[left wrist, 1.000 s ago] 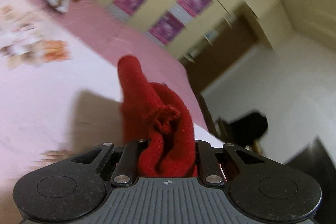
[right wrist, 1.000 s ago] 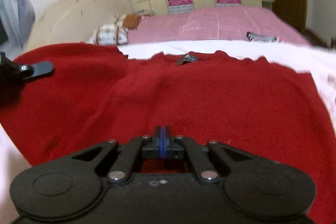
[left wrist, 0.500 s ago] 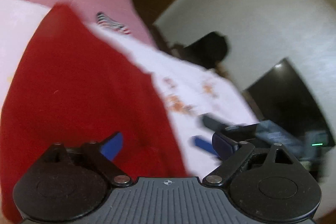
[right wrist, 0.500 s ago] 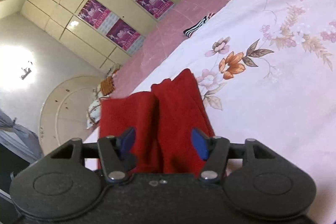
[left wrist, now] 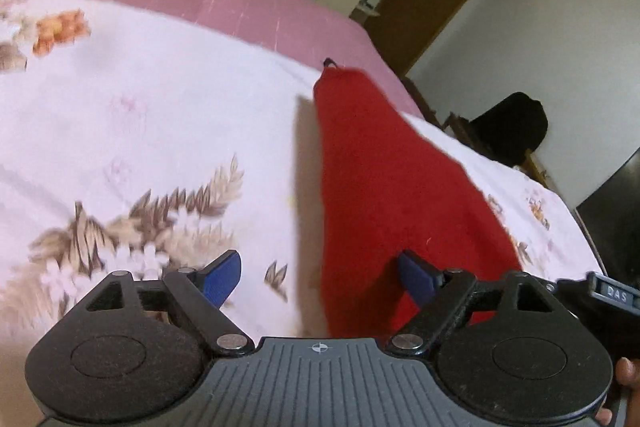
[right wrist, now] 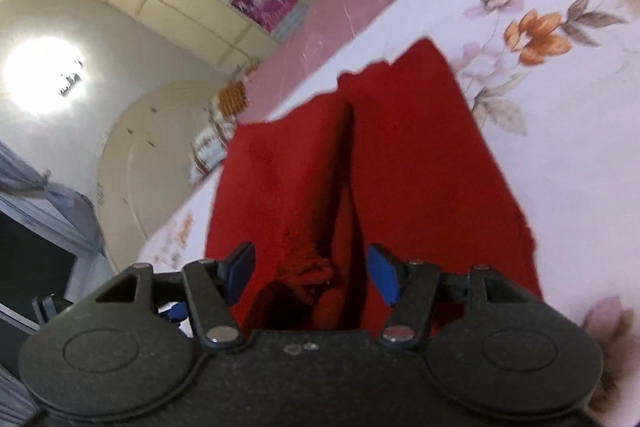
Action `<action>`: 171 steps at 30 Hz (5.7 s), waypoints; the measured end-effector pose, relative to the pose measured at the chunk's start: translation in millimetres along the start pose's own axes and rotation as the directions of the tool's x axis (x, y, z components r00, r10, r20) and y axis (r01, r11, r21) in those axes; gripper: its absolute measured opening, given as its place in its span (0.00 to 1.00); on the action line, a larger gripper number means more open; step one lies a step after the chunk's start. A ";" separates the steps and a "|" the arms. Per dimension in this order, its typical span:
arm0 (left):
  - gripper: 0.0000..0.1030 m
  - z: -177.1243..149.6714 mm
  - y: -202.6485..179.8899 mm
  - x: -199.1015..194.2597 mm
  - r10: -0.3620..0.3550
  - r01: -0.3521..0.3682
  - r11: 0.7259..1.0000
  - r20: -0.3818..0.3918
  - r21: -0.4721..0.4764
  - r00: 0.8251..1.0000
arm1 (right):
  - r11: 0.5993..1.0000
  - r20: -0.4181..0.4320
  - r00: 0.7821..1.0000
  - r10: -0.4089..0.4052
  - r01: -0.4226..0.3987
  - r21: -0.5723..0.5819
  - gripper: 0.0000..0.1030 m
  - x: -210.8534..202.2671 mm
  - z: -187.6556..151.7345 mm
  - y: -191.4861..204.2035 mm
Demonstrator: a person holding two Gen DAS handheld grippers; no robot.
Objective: Fold small clothes
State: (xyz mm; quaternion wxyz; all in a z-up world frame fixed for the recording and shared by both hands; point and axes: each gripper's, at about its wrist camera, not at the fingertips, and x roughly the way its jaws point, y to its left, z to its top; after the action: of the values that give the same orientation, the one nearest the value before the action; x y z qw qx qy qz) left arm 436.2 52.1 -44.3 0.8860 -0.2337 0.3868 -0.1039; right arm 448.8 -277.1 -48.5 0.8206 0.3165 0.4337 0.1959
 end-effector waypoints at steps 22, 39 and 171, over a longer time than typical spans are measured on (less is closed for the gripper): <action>0.80 -2.5 -59.9 65.3 0.021 -0.019 0.990 -0.013 0.141 1.000 | 0.808 0.204 0.949 -0.239 0.311 -0.500 0.15 -33.2 10.0 32.2; 0.80 -4.4 -52.5 61.3 0.013 -0.010 0.994 -0.032 0.109 0.999 | 0.935 0.166 0.973 -0.163 0.206 -0.287 0.15 -35.0 35.6 -3.9; 0.66 40.9 -96.3 77.7 -0.044 0.097 0.948 -0.175 0.304 0.984 | 0.986 -0.128 0.991 0.041 -0.062 -0.157 0.50 22.5 66.8 -41.1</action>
State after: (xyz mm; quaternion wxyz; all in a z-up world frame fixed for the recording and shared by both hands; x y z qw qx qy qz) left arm 518.6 -46.3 -22.0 0.8722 -0.0955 0.4292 -0.2143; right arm 518.9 -316.7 -61.8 0.8094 0.2476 0.4586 0.2708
